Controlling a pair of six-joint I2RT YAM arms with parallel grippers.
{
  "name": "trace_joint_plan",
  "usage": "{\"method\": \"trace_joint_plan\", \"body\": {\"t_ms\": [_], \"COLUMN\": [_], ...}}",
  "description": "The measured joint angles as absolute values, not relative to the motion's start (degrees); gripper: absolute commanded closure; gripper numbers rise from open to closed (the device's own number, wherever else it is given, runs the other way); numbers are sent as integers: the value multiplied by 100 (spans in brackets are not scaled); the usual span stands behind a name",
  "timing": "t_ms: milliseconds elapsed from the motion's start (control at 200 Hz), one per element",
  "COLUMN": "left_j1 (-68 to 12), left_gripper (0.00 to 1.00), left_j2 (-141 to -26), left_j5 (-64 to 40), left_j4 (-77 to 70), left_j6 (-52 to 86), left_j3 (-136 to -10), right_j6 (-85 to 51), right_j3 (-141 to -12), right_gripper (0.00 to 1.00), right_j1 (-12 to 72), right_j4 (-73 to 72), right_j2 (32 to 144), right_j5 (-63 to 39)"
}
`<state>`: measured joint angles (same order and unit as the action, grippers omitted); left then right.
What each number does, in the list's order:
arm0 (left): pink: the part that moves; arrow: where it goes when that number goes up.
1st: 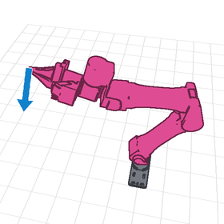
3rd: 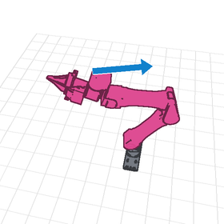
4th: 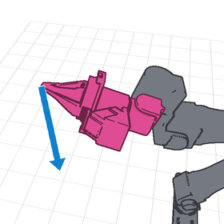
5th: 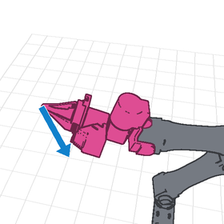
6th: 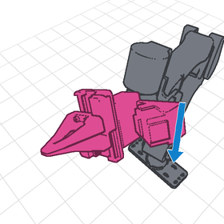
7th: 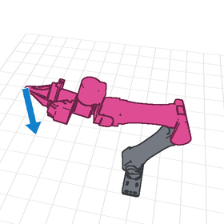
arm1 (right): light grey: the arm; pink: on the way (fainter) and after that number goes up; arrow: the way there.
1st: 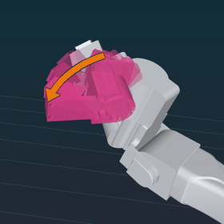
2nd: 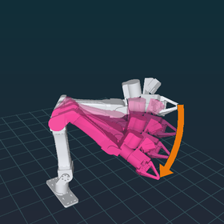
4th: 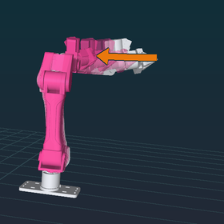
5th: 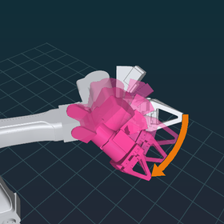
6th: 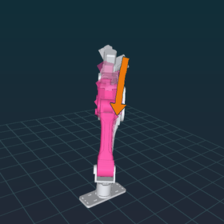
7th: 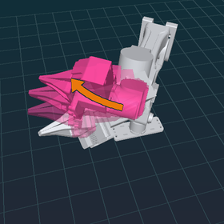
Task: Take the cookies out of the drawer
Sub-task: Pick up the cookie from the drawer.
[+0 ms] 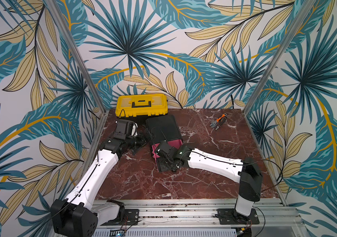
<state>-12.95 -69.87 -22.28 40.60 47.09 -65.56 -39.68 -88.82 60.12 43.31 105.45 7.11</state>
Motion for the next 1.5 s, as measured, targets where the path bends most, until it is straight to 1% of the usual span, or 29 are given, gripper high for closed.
{"method": "trace_joint_plan", "body": {"t_ms": [135, 346, 566, 701, 922, 1077, 1227, 1503], "left_j1": [-1295, -1295, -1295, -1293, -1291, -1291, -1291, -1291], "left_gripper": [0, 0, 0, 0, 0, 0, 0, 0], "left_j2": [-7061, -7061, -6967, -6737, -6565, -6630, -6792, -7022], "left_j5": [-2235, -2259, -2309, -2222, -2156, -2147, -2147, -2174], "left_j4": [4150, 4263, 4348, 4528, 4611, 4615, 4617, 4587], "left_j6": [4624, 4589, 4595, 4576, 4578, 4578, 4576, 4580], "left_j3": [-6670, -6726, -7024, -7024, -7024, -7030, -7100, -7419], "right_j6": [-4032, -4112, -4250, -4235, -4187, -4143, -4040, -3852], "right_j3": [-8927, -9006, -9028, -9021, -8910, -8908, -8912, -8932], "right_gripper": [31, 32, 40, 48, 58, 64, 75, 88], "right_j1": [6047, 6071, 6097, 6125, 6031, 6045, 6047, 6047], "right_j4": [4329, 4320, 4056, 4001, 4117, 4147, 4167, 4228], "right_j2": [10617, 10702, 10792, 10792, 10820, 10818, 10794, 10694], "right_j5": [788, 801, 797, 838, 1415, 1579, 1601, 1605]}}
